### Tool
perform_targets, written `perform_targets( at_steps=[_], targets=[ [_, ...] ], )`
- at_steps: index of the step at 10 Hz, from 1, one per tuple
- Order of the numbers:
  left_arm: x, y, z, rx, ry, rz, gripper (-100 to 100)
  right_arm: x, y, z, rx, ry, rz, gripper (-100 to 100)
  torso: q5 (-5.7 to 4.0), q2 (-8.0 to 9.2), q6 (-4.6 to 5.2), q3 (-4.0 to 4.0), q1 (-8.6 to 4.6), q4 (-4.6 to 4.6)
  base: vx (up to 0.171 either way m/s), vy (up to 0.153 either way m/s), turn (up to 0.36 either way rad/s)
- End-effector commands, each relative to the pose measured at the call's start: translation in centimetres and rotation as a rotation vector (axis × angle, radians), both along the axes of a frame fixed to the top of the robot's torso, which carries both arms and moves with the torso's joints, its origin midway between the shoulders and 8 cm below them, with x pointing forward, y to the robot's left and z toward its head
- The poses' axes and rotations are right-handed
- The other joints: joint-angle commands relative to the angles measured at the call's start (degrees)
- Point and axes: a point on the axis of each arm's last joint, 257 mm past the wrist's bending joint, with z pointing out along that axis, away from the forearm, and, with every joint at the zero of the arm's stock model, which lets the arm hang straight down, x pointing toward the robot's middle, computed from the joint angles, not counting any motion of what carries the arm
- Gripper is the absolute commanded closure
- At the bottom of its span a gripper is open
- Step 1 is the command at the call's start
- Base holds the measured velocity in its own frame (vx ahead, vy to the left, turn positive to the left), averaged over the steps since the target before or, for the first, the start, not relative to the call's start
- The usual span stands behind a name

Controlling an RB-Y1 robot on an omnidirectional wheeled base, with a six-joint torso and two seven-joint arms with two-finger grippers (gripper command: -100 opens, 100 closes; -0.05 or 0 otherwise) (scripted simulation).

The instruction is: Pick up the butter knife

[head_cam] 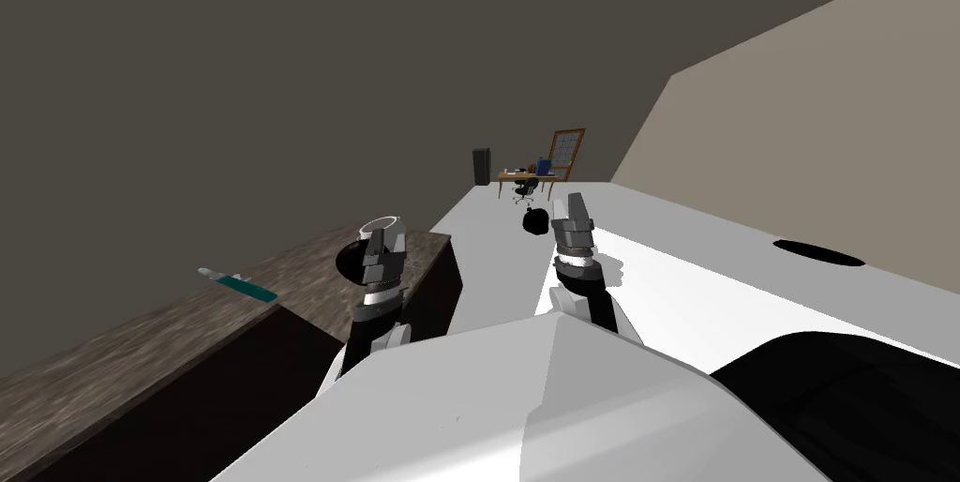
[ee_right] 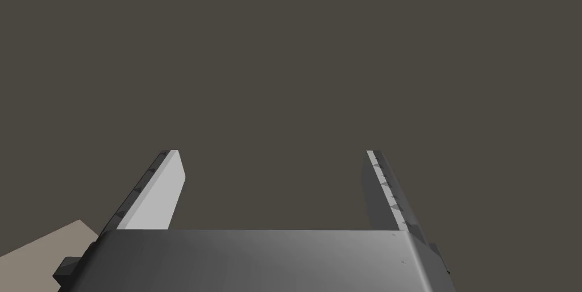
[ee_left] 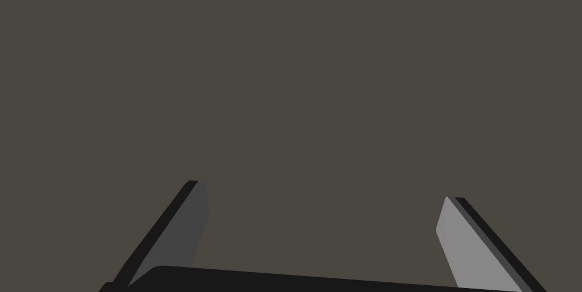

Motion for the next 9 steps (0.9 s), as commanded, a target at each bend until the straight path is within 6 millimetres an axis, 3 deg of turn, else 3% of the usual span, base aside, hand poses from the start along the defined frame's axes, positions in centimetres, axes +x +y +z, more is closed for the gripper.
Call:
perform_targets(
  at_steps=[1, 7, 8, 9],
  targets=[
    [0.8, 0.2, -1.3, 0.039, 0.046, 0.001, -100, 0.0, 0.0, 0.0, 0.0, 0.0, 0.0, 0, 0.0, 0.0, 0.0, 0.0, 0.0, 0.0, 0.008, -0.031, -0.011],
    [4.3, 3.4, -7.7, 0.203, 0.274, 0.064, -100, 0.0, 0.0, 0.0, 0.0, 0.0, 0.0, 0, -0.08, -0.06, 0.0, -0.04, -0.33, -0.02, 0.016, -0.077, -0.013],
    [4.3, 3.4, -7.8, 0.203, 0.276, 0.064, -100, 0.0, 0.0, 0.0, 0.0, 0.0, 0.0, 0, -0.07, -0.05, 0.0, -0.03, -0.3, -0.01, 0.001, -0.064, -0.002],
    [4.9, 4.4, -9.1, 0.239, 0.322, 0.084, -100, 0.0, 0.0, 0.0, 0.0, 0.0, 0.0, 0, -0.06, -0.03, 0.0, -0.02, -0.24, -0.01, 0.006, -0.068, -0.017]
  ],
)
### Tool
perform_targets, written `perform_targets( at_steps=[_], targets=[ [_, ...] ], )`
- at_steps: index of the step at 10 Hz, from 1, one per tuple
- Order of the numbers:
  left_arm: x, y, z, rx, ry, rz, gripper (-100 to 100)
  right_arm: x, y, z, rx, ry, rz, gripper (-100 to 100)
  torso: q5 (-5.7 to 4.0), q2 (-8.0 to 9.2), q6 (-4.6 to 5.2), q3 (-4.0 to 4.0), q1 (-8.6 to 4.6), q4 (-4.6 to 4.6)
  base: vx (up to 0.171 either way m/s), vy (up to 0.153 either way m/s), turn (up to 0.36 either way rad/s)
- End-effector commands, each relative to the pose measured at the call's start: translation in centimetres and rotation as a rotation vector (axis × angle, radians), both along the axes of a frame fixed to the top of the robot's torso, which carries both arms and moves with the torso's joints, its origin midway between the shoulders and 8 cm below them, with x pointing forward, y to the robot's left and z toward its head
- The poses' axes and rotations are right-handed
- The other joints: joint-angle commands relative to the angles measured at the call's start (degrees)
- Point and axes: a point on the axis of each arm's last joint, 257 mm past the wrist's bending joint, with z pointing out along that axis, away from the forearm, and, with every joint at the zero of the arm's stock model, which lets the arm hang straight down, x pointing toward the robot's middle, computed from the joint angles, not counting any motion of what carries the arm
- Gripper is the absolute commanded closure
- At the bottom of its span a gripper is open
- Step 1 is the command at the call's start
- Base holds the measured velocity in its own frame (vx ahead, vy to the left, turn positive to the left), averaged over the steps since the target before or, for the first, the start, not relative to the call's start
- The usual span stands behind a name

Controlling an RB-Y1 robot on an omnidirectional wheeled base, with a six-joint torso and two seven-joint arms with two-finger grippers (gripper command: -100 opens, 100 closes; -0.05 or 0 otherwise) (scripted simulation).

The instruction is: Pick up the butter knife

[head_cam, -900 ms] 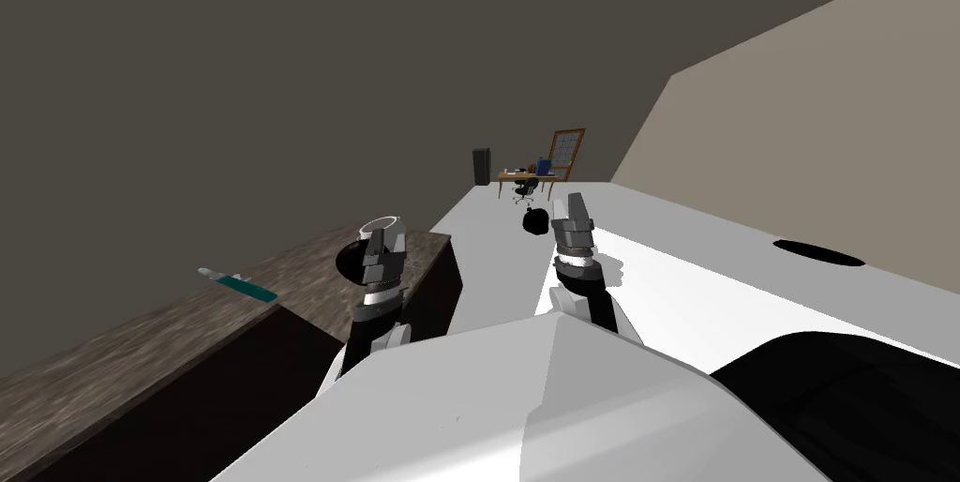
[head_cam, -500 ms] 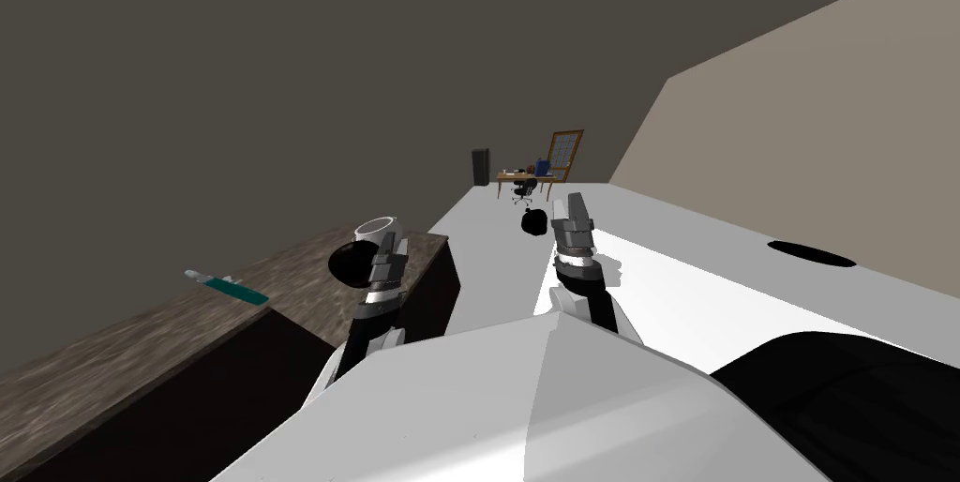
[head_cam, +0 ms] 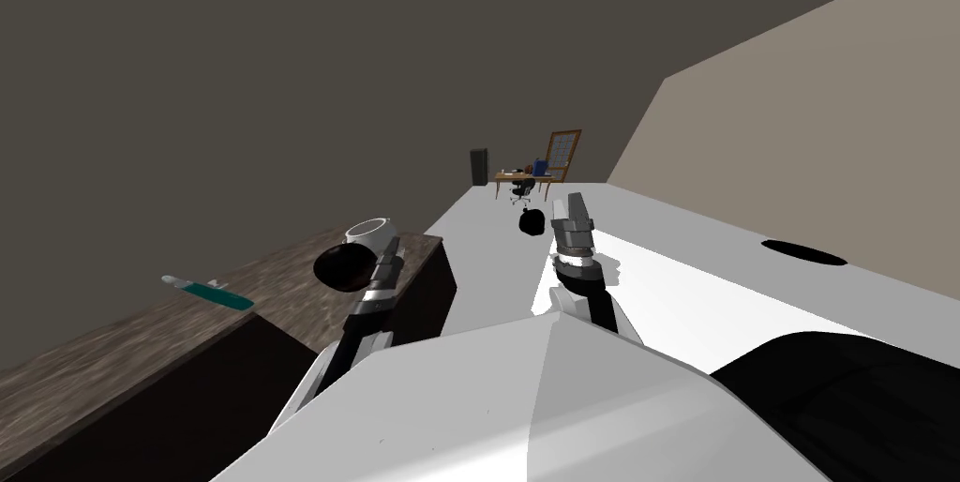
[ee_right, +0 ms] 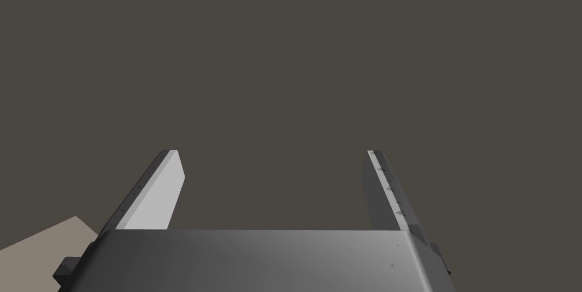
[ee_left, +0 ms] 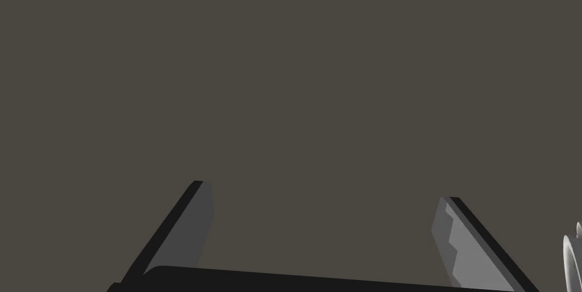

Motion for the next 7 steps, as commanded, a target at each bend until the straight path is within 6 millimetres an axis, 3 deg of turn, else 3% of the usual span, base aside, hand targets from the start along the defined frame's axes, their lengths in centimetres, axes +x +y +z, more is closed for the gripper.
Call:
perform_targets(
  at_steps=[1, 2, 6, 7],
  targets=[
    [1.0, 1.6, -1.8, 0.06, 0.064, 0.03, -100, 0.0, 0.0, 0.0, 0.0, 0.0, 0.0, 0, 0.0, 0.0, 0.0, 0.0, 0.0, 0.0, 0.009, -0.084, -0.025],
    [1.1, 1.8, -2.1, 0.059, 0.077, 0.035, -100, 0.0, 0.0, 0.0, 0.0, 0.0, 0.0, 0, -0.01, -0.01, 0.0, -0.01, -0.04, 0.0, 0.007, -0.07, -0.004],
    [2.5, 6.1, -5.8, 0.181, 0.218, 0.111, -100, 0.0, 0.0, 0.0, 0.0, 0.0, 0.0, 0, -0.01, -0.02, -0.01, -0.01, -0.03, 0.0, 0.013, -0.083, -0.016],
    [2.5, 6.2, -6.0, 0.181, 0.226, 0.114, -100, 0.0, 0.0, 0.0, 0.0, 0.0, 0.0, 0, -0.01, -0.01, 0.0, -0.01, -0.04, -0.01, 0.009, -0.064, -0.006]
  ],
)
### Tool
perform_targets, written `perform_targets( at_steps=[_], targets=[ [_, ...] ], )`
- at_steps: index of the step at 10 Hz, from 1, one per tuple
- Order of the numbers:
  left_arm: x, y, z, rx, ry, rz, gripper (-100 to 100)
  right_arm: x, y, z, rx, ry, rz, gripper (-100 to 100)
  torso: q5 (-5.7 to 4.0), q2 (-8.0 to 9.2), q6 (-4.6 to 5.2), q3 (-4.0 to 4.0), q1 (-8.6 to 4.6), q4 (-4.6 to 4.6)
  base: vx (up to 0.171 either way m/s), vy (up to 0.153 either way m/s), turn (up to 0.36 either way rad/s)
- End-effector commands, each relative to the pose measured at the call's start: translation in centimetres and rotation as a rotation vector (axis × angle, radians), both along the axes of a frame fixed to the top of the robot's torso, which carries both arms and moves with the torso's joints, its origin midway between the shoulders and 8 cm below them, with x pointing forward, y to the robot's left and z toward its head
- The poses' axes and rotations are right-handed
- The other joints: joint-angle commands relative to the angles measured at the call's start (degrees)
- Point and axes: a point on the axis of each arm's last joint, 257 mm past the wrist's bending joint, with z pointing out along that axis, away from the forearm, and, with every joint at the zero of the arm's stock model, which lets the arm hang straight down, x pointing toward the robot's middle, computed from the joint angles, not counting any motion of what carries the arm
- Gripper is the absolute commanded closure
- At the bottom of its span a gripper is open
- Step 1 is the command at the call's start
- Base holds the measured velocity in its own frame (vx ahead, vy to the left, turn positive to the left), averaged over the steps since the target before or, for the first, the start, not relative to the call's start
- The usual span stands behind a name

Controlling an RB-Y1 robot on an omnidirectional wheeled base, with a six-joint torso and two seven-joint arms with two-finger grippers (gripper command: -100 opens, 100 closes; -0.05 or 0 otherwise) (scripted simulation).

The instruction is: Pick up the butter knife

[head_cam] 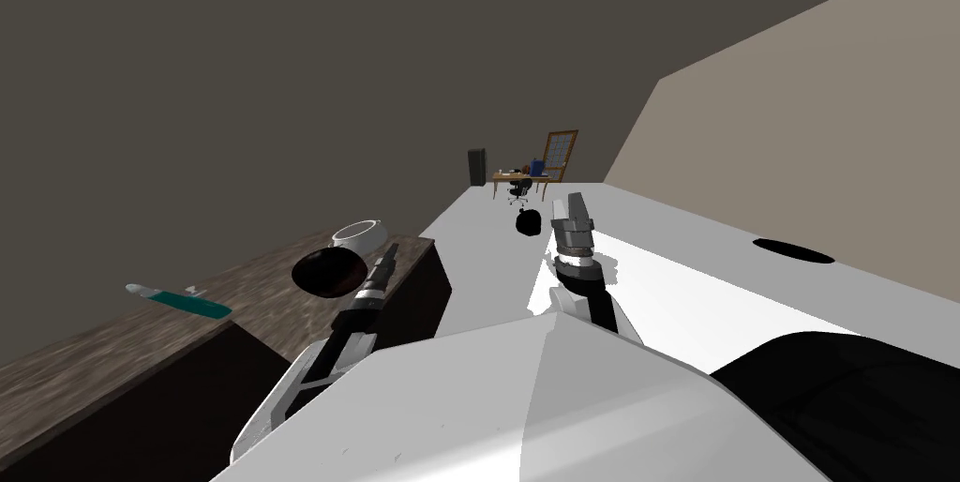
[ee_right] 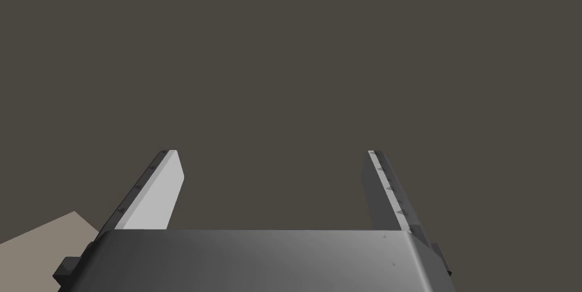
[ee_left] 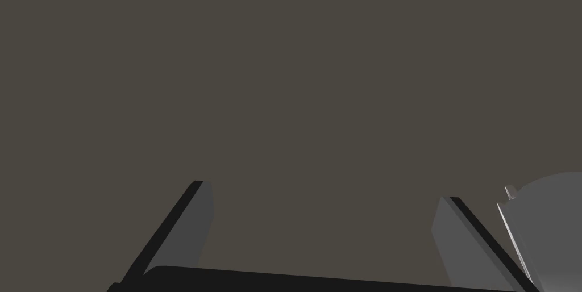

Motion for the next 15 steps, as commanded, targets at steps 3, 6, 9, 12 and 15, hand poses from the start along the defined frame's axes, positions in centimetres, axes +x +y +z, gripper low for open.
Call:
perform_targets(
  at_steps=[3, 6, 9, 12, 15],
  targets=[
    [0.7, 3.7, -2.4, 0.088, 0.111, 0.068, -100, 0.0, 0.0, 0.0, 0.0, 0.0, 0.0, 0, 0.01, -0.02, 0.0, -0.01, 0.02, 0.0, 0.016, -0.07, -0.015],
    [0.9, 7.7, -4.5, 0.164, 0.211, 0.135, -100, 0.0, 0.0, 0.0, 0.0, 0.0, 0.0, 0, -0.04, -0.11, 0.01, -0.06, -0.21, -0.02, 0.03, -0.11, -0.017],
    [0.8, 11.7, -6.4, 0.231, 0.308, 0.201, -100, 0.0, 0.0, 0.0, 0.0, 0.0, 0.0, 0, 0.01, -0.03, 0.0, -0.02, 0.07, -0.01, 0.023, -0.054, -0.013],
    [0.6, 13.9, -7.4, 0.26, 0.363, 0.238, -100, 0.0, 0.0, 0.0, 0.0, 0.0, 0.0, 0, 0.02, -0.09, 0.01, -0.05, 0.06, -0.02, 0.031, -0.05, -0.007],
    [-0.2, 18.0, -9.2, 0.308, 0.467, 0.306, -100, 0.0, 0.0, 0.0, 0.0, 0.0, 0.0, 0, 0.02, -0.11, 0.0, -0.07, 0.09, -0.03, 0.047, -0.048, -0.007]
  ],
)
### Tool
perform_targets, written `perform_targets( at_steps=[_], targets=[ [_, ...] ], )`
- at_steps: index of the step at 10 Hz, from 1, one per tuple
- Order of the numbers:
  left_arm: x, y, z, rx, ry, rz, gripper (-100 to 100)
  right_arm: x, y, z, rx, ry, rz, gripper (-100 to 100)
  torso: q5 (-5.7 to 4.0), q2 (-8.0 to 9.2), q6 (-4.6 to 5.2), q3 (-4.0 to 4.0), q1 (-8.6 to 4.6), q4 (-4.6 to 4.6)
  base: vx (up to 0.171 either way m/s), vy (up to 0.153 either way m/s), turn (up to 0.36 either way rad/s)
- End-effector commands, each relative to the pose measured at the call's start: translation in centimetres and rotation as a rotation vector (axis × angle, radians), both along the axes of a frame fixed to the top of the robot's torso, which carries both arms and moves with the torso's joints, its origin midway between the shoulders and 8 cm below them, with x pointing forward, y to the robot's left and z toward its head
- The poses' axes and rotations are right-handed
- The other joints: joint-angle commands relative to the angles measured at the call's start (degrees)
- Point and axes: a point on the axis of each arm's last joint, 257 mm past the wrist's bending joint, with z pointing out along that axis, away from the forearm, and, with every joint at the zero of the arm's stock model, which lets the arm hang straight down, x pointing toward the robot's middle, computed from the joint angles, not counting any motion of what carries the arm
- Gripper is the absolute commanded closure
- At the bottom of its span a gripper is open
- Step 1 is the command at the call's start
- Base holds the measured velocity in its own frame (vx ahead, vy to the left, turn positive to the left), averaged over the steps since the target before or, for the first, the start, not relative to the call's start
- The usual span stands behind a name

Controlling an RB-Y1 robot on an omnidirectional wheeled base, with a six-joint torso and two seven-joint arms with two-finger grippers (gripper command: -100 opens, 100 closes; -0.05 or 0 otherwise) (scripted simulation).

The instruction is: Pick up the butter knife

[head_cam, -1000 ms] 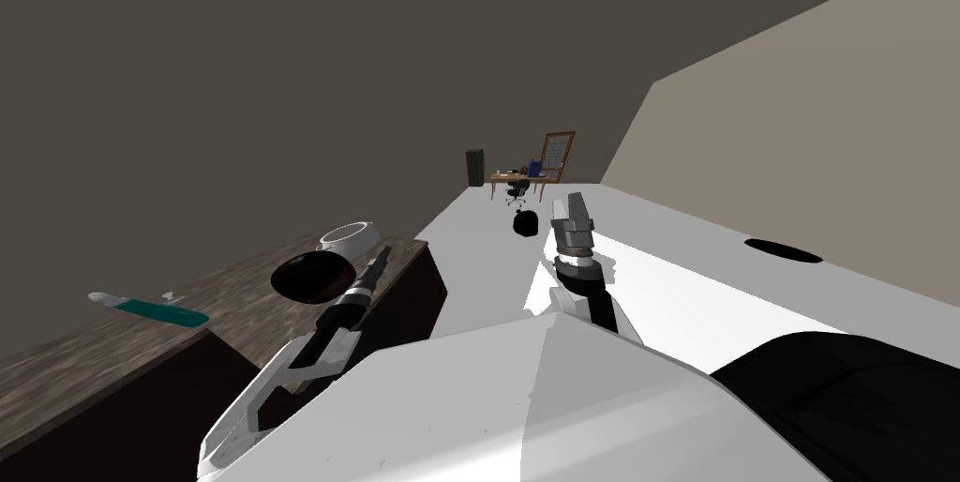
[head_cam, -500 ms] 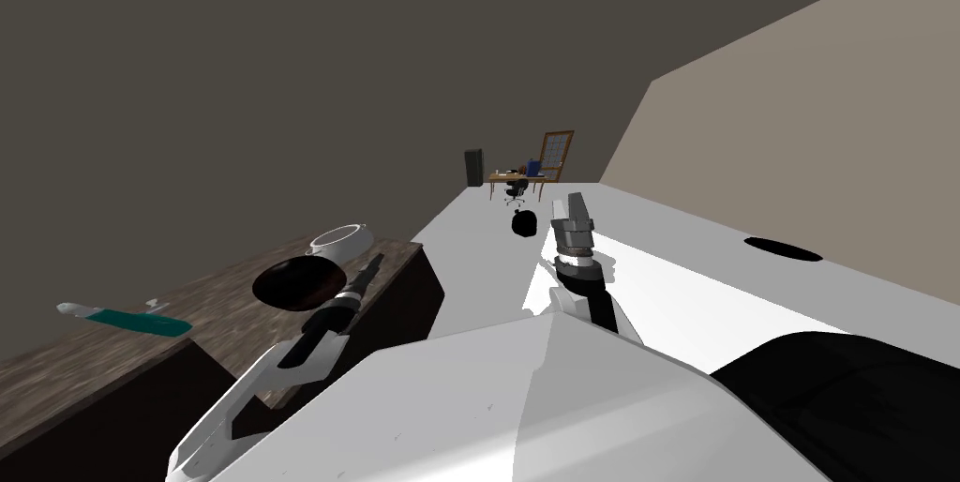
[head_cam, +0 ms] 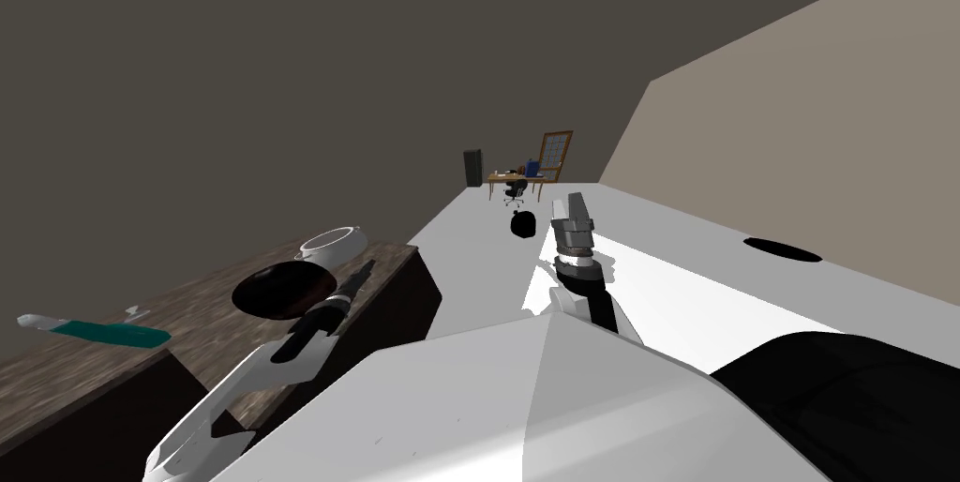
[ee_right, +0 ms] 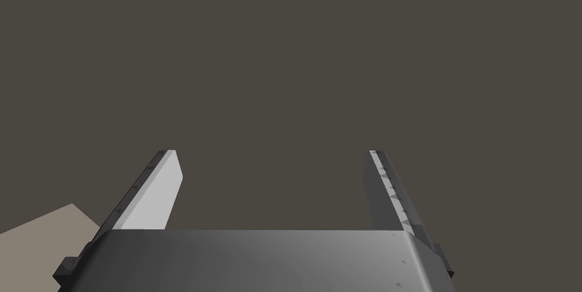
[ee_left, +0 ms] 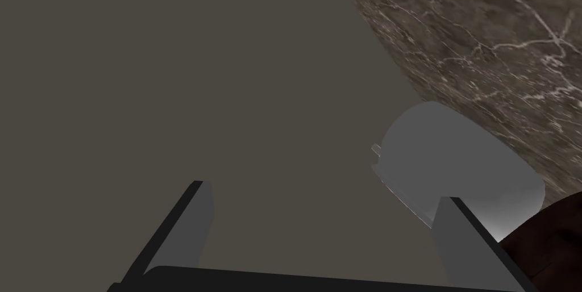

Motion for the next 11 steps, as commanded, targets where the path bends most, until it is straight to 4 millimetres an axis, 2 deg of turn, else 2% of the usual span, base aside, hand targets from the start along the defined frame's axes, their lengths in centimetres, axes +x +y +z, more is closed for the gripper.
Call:
perform_targets(
  at_steps=[1, 3, 4, 6, 7, 9, 10, 11],
  targets=[
    [-0.3, 1.1, -0.3, 0.012, 0.028, 0.021, -100, 0.0, 0.0, 0.0, 0.0, 0.0, 0.0, 0, 0.0, 0.0, 0.0, 0.0, 0.0, 0.0, 0.038, -0.042, -0.001],
    [-1.4, 4.8, -1.9, 0.047, 0.121, 0.087, -100, 0.0, 0.0, 0.0, 0.0, 0.0, 0.0, 0, 0.0, 0.0, 0.0, 0.0, 0.02, 0.0, 0.066, -0.051, -0.009],
    [-1.5, 5.0, -2.1, 0.046, 0.131, 0.096, -100, 0.0, 0.0, 0.0, 0.0, 0.0, 0.0, 0, -0.01, -0.08, -0.01, -0.05, -0.02, -0.02, 0.067, -0.048, 0.007],
    [-3.0, 8.4, -3.7, 0.069, 0.222, 0.161, -100, 0.0, 0.0, 0.0, 0.0, 0.0, 0.0, 0, -0.01, -0.09, 0.0, -0.05, 0.0, -0.02, 0.087, -0.056, -0.004],
    [-3.2, 8.6, -4.0, 0.068, 0.233, 0.17, -100, 0.0, 0.0, 0.0, 0.0, 0.0, 0.0, 0, 0.0, -0.18, 0.01, -0.11, -0.04, -0.04, 0.08, -0.043, 0.001],
    [-5.1, 11.8, -5.6, 0.081, 0.326, 0.235, -100, 0.0, 0.0, 0.0, 0.0, 0.0, 0.0, 0, 0.0, -0.14, 0.0, -0.08, 0.04, -0.03, 0.101, -0.036, 0.001],
    [-5.3, 11.9, -5.8, 0.079, 0.335, 0.242, -100, 0.0, 0.0, 0.0, 0.0, 0.0, 0.0, 0, 0.01, -0.21, -0.01, -0.12, 0.05, -0.05, 0.094, -0.022, 0.007],
    [-6.5, 13.4, -6.6, 0.082, 0.385, 0.277, -100, 0.0, 0.0, 0.0, 0.0, 0.0, 0.0, 0, 0.02, -0.17, 0.0, -0.11, 0.09, -0.05, 0.078, -0.009, 0.0]
  ],
)
